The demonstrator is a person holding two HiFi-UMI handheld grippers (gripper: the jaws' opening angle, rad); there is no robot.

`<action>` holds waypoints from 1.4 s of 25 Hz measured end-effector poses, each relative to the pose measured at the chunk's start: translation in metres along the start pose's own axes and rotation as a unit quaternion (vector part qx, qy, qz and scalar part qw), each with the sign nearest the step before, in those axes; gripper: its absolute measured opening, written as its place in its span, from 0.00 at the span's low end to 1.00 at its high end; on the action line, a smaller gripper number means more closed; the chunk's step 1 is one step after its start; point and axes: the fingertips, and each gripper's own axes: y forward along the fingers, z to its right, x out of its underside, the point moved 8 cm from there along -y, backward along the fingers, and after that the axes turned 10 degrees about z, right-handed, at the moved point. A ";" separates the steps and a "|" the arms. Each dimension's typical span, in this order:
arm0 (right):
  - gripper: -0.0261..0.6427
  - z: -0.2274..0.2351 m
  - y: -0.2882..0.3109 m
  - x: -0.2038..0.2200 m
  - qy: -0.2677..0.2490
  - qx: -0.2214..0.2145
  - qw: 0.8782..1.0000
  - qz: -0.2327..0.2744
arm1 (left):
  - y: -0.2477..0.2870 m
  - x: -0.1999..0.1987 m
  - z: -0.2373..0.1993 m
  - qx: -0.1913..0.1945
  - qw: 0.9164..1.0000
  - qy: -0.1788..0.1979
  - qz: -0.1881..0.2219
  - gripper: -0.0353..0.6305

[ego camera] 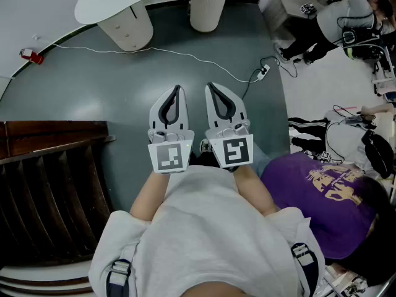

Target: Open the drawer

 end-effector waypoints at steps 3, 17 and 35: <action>0.06 -0.013 0.004 0.003 0.011 0.005 1.000 -0.003 | -0.006 0.003 -0.014 0.005 1.000 -0.008 -0.003 0.05; 0.06 0.042 0.065 0.046 0.021 0.032 0.999 0.003 | 0.074 0.048 -0.031 0.017 1.000 -0.010 -0.020 0.05; 0.06 0.277 0.260 0.127 0.083 -0.098 0.991 -0.021 | 0.349 0.104 -0.001 -0.102 0.993 0.021 -0.059 0.05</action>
